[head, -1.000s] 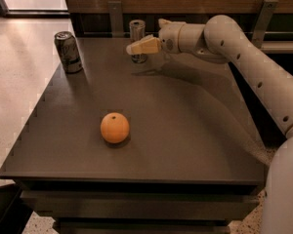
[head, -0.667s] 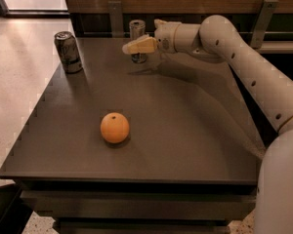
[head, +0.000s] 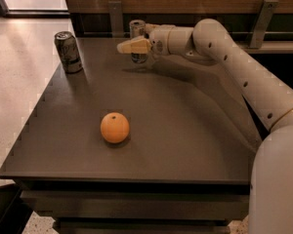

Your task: Pick redbull can

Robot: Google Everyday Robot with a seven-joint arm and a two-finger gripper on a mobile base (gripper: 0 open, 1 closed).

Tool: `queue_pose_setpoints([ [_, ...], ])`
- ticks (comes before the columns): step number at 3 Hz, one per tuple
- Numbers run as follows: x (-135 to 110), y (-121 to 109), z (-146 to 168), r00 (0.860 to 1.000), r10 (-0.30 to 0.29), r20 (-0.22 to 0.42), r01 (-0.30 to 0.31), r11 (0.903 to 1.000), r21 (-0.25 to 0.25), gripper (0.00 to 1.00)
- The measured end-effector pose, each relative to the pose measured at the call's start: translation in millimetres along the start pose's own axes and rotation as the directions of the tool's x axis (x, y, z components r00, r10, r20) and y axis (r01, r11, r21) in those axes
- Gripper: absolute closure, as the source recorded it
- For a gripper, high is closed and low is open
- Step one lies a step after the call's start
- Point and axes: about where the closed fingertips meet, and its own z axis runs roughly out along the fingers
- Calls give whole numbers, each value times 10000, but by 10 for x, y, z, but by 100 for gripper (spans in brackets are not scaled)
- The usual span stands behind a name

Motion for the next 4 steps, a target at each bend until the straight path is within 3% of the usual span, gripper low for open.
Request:
queue_pose_setpoints([
  [3, 4, 60, 76, 10000, 9, -7, -9, 9999, -136, 85],
  [4, 6, 80, 101, 10000, 14, -8, -15, 9998, -180, 100],
])
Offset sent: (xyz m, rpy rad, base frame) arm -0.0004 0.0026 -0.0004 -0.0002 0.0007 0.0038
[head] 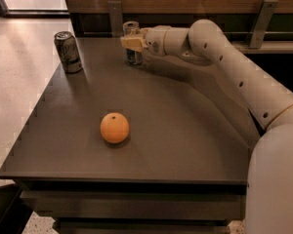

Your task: Pick redbull can

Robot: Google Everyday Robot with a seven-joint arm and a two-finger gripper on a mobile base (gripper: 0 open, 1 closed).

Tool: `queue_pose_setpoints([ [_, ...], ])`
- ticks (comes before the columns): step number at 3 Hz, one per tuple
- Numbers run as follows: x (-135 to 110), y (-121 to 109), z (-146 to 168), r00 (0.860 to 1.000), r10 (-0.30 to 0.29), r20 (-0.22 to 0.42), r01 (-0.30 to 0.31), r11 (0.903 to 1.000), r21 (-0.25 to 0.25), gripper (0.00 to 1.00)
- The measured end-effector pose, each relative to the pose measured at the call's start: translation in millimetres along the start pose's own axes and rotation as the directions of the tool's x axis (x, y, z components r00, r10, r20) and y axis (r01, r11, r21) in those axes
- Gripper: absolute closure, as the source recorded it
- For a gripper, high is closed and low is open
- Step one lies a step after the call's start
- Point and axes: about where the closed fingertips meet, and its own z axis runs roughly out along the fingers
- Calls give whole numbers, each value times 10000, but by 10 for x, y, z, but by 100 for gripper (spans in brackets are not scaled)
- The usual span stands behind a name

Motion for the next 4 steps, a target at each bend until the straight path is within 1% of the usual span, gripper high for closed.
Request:
queue_pose_setpoints([
  [1, 0, 1, 1, 10000, 0, 0, 0, 10000, -2, 100],
  [2, -41, 31, 49, 9998, 6, 191, 1, 9994, -333, 100],
  [3, -238, 21, 23, 9991, -222, 357, 243, 9980, -584, 100],
  [4, -480, 2, -69, 9972, -621, 413, 643, 9965, -533, 100],
])
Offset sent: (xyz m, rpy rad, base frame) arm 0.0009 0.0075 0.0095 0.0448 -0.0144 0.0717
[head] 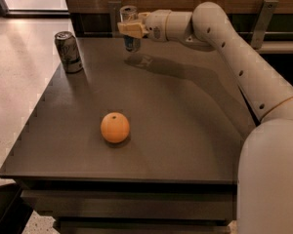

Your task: Pick redbull can

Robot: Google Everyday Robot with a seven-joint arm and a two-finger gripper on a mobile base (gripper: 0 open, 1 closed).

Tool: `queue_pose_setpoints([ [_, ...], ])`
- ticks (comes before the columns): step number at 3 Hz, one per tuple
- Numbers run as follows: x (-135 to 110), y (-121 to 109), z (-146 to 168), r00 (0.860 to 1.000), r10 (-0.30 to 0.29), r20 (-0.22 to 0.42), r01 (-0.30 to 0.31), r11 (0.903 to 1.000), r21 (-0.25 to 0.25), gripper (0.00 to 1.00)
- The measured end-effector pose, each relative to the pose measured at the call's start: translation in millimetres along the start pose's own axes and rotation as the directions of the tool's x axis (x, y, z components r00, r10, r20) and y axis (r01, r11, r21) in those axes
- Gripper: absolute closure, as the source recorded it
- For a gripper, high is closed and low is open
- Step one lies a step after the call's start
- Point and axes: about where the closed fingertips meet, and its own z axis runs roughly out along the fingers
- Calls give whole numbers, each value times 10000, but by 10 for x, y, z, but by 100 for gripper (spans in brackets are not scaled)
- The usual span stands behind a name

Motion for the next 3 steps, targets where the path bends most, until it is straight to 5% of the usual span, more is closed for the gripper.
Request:
queue_pose_setpoints([
  [3, -828, 140, -405, 9874, -1567, -225, 1580, 9845, 760, 100],
])
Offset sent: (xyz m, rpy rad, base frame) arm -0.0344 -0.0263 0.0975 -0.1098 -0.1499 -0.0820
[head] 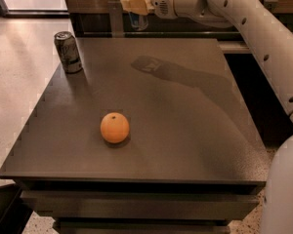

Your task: Pick redbull can

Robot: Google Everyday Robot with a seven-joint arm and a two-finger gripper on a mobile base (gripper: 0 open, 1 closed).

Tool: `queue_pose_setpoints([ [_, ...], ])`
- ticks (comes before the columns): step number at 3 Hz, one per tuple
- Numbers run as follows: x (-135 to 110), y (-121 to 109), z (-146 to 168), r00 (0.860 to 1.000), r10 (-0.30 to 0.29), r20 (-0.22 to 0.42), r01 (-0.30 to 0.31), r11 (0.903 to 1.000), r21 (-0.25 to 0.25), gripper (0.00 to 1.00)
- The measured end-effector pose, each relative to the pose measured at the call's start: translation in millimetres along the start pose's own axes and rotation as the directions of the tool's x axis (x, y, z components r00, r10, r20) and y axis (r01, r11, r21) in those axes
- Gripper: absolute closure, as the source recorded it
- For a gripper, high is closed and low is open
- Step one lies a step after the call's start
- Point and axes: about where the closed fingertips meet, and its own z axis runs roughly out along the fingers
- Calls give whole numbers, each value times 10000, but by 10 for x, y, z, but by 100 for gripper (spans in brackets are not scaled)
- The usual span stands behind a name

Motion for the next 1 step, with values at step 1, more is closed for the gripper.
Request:
queue_pose_setpoints([
  [1, -193, 26, -110, 9992, -350, 206, 348, 9993, 94, 100],
])
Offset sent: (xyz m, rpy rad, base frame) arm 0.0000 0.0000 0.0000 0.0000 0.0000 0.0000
